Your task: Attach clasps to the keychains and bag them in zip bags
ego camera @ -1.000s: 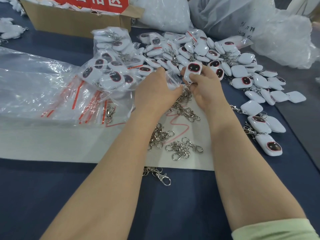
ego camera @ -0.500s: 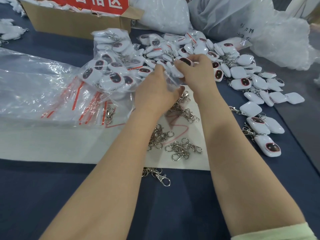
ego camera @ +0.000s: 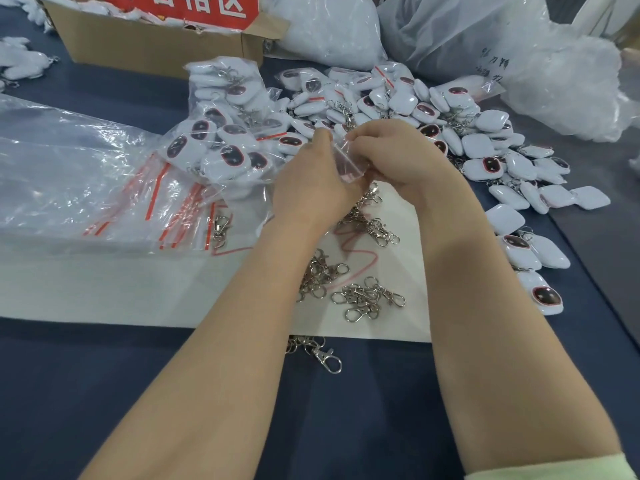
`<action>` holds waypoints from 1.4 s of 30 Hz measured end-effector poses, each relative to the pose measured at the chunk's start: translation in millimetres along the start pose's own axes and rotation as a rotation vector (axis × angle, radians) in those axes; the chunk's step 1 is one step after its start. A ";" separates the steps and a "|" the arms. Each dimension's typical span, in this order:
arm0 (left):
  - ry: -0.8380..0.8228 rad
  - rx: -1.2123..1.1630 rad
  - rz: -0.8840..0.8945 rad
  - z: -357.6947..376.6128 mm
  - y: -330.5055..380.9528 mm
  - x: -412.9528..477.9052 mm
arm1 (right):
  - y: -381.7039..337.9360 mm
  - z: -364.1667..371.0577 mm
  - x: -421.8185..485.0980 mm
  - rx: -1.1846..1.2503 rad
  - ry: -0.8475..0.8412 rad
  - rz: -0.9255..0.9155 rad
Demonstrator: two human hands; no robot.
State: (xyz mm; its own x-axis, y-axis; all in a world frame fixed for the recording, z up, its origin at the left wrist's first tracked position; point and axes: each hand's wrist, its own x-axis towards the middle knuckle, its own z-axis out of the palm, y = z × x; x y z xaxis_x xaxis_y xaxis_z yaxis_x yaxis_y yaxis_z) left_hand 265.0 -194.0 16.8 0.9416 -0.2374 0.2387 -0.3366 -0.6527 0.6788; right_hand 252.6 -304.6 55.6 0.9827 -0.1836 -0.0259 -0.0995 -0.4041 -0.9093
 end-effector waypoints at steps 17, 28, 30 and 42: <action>0.062 0.031 0.037 -1.8 -5.3 -3.6 | 64.3 -7.8 11.0 -0.634 0.420 0.278; 0.062 0.020 0.024 -2.1 -4.0 -3.1 | 65.5 -4.3 24.8 -0.617 0.475 0.355; 0.063 0.021 0.025 -1.6 -3.9 -3.3 | 67.2 -6.8 25.6 -0.584 0.506 0.319; 0.062 0.003 0.023 -1.9 -4.7 -4.0 | 68.1 -3.8 28.4 -0.636 0.450 0.342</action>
State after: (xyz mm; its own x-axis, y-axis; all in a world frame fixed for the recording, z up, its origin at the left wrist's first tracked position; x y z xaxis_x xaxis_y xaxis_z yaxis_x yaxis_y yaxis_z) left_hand 262.8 -188.6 13.9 0.9321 -0.2078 0.2965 -0.3581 -0.6497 0.6705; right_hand 273.1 -340.7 -5.5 0.7399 -0.6719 0.0332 -0.5810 -0.6631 -0.4719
